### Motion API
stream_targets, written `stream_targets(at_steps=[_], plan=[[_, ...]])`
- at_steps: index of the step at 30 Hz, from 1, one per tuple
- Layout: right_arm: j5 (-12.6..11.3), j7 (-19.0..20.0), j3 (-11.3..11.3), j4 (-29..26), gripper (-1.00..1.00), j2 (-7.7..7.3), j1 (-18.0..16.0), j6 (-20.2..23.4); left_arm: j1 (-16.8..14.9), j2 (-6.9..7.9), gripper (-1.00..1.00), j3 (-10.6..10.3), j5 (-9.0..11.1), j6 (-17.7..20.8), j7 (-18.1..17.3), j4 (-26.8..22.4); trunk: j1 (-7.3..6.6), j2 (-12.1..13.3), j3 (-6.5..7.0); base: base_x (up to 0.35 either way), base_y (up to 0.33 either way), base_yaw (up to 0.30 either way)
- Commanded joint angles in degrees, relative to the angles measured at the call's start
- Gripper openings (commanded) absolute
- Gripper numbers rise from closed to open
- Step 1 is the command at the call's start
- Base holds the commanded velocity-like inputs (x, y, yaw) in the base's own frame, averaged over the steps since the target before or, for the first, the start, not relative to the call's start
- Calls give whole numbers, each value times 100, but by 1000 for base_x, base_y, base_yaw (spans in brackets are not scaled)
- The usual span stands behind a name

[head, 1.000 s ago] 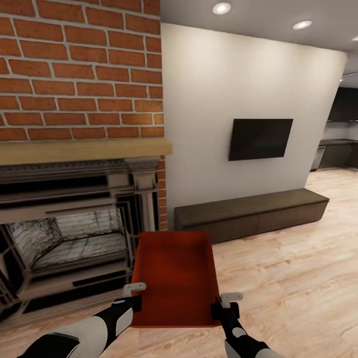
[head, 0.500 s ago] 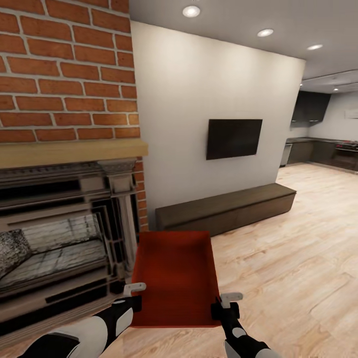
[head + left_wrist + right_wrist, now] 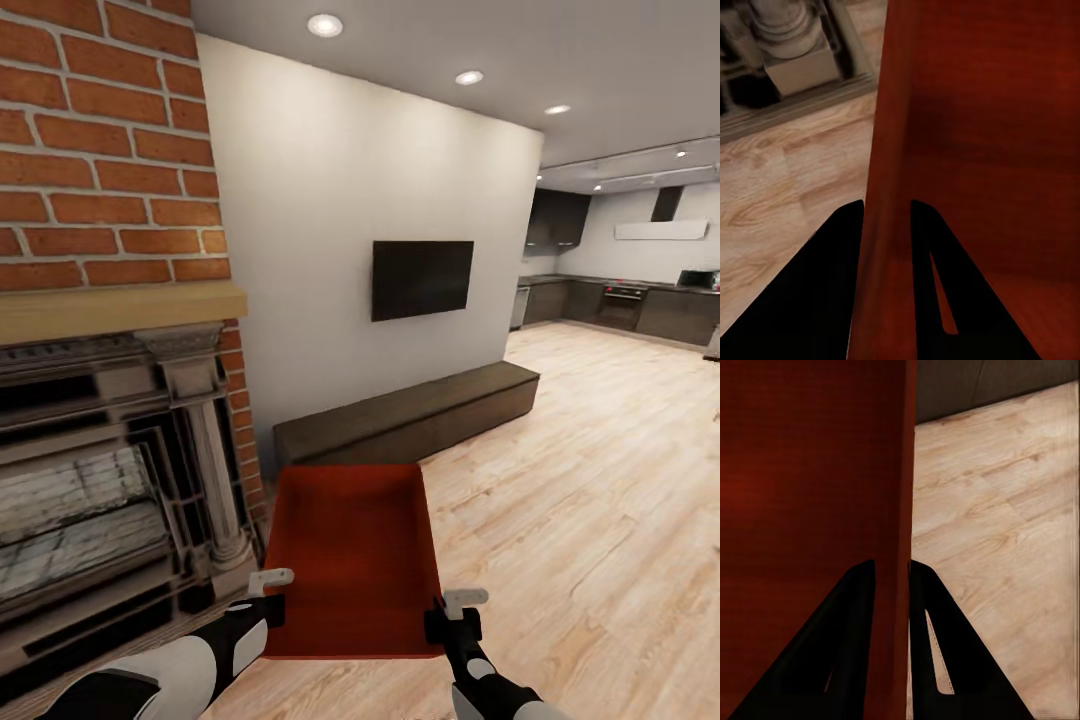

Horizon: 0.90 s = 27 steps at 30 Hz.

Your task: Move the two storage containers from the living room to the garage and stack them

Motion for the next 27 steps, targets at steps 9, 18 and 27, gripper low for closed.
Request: stream_targets(at_steps=[9,18,27], plan=[[-98,-83,36,66,-100,-38,-3,-29,-11,28,-100,252,4,-11,80,-18,1,-8,-9,0,0,-286],[-98,-83,36,66,-100,-38,-3,-29,-11,31,-100,252,5,-11,82,-18,1,-8,-9,0,0,-286],[-98,-83,36,66,-100,-38,-3,-29,-11,30,-100,252,5,-11,78,-18,1,-8,-8,0,0,-286]])
